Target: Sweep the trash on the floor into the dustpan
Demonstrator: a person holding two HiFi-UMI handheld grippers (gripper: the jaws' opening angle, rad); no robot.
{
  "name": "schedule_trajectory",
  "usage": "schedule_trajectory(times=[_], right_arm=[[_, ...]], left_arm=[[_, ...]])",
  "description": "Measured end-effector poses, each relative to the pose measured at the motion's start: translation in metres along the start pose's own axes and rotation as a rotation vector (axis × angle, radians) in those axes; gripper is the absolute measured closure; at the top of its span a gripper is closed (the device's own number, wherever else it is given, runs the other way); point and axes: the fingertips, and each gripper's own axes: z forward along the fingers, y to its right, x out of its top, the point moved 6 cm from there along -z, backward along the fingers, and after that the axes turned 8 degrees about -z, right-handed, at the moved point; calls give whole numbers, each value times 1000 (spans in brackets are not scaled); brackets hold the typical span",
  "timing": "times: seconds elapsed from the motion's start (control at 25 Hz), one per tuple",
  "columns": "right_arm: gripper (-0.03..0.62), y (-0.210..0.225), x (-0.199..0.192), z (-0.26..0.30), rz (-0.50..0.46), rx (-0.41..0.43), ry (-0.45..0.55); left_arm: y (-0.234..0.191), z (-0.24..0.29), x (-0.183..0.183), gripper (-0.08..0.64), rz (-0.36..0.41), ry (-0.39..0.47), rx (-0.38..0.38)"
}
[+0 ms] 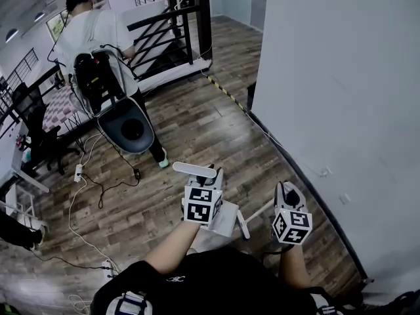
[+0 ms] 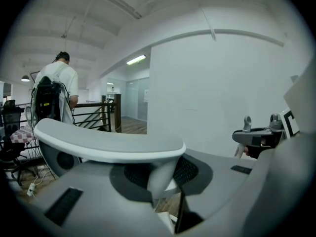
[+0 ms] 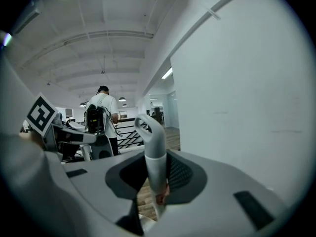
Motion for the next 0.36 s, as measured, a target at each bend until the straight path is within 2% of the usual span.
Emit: schedule_trajectory(times=[0.36], right_arm=[[503, 10, -5, 6, -16, 10, -13]], left_arm=[[2, 14, -10, 469, -7, -26, 9]])
